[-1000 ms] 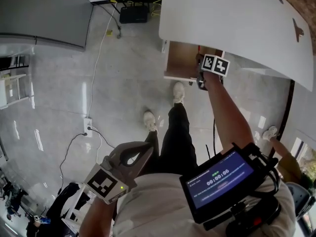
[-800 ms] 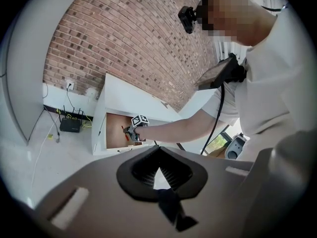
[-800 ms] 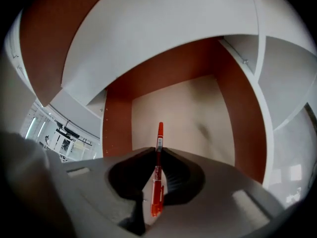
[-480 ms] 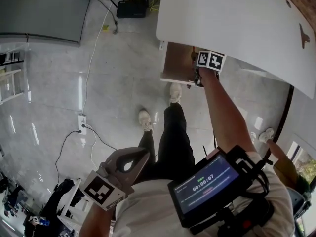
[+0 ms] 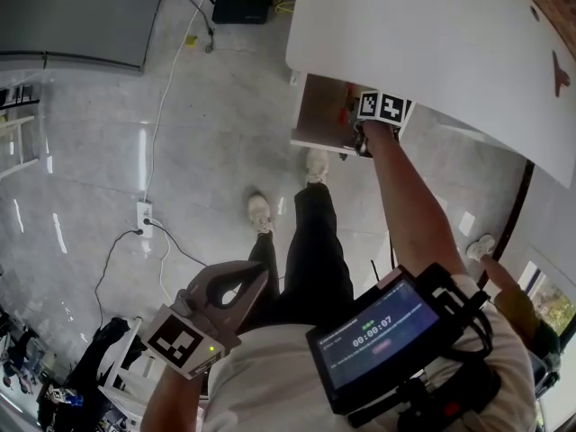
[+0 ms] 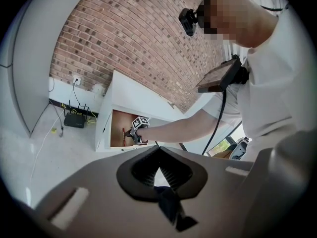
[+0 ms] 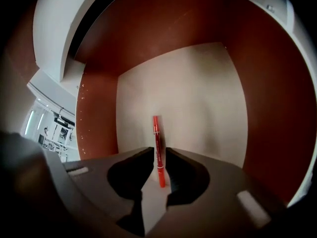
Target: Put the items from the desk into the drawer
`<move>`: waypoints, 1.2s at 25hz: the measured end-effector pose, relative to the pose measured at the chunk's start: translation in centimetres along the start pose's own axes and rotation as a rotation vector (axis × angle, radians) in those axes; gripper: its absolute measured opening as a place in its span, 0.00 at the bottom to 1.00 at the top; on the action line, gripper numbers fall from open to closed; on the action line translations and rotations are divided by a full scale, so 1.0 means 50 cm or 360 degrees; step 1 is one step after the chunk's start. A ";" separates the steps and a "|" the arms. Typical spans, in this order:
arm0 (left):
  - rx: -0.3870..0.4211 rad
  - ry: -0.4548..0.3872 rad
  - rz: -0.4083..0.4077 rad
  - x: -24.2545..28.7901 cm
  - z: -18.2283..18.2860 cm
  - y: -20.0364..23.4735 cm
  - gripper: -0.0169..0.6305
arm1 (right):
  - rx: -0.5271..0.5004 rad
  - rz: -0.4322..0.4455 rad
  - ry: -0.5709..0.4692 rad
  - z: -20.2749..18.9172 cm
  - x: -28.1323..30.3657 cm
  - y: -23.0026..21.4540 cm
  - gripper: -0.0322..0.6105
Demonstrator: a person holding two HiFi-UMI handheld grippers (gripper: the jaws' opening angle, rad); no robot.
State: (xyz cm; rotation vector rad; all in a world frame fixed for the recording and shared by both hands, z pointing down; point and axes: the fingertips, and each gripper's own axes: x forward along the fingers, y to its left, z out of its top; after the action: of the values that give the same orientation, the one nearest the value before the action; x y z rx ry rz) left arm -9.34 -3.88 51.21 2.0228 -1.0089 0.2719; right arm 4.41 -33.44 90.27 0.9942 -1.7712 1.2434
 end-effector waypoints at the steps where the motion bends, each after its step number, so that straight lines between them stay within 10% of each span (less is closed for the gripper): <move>1: 0.0008 -0.0002 -0.0001 0.001 0.000 0.000 0.04 | -0.0016 -0.0009 0.0008 0.000 -0.005 -0.001 0.15; 15: 0.0254 -0.0108 -0.0136 -0.068 0.060 -0.094 0.04 | -0.0160 0.0043 -0.0108 -0.079 -0.280 0.091 0.05; 30: 0.0484 -0.0211 -0.0177 -0.230 0.055 -0.145 0.04 | -0.0544 0.0186 -0.0429 -0.268 -0.719 0.375 0.05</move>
State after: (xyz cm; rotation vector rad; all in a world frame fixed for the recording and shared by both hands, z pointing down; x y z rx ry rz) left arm -11.93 2.80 39.31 2.3907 -0.9775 0.2455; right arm 4.73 -10.00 54.56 0.8989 -2.1885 0.8604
